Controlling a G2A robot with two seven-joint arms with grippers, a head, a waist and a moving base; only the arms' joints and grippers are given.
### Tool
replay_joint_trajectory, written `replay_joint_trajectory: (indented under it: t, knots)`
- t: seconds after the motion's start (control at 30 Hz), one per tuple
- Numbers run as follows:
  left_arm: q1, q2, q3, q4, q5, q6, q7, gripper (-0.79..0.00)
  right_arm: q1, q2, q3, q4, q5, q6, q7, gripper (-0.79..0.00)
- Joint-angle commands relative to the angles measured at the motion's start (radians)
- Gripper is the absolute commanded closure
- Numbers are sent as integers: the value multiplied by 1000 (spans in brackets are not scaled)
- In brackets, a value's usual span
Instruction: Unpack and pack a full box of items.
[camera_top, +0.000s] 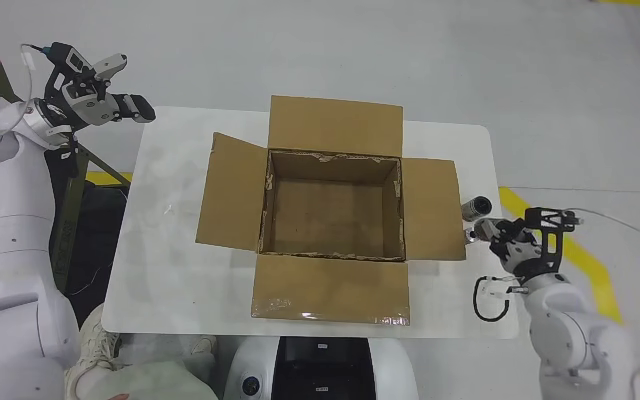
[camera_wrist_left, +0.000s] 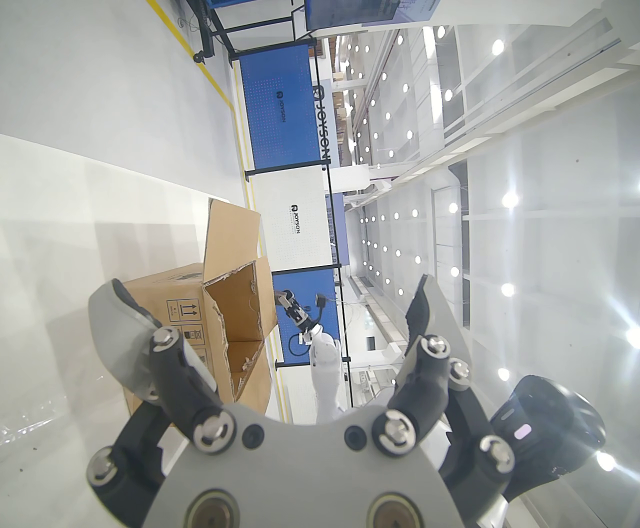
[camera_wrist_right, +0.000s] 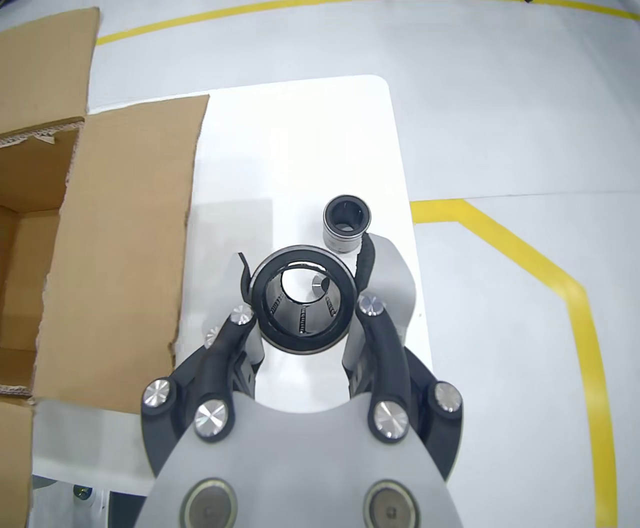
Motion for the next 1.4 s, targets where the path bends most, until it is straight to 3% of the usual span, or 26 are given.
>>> replay_joint_trajectory:
  t: [0.0,0.97,1.13,1.37]
  knots:
    - [0,0,0,0,0,0,0,-785,0,0,0,15,5,3,3,0]
    - [0,0,0,0,0,0,0,-785,78,5,-66,241,10,10,38,0]
    - [0,0,0,0,0,0,0,-785,34,5,-36,196,27,0,-45,0]
    - [0,0,0,0,0,0,0,-785,-42,5,-8,104,16,4,-63,0]
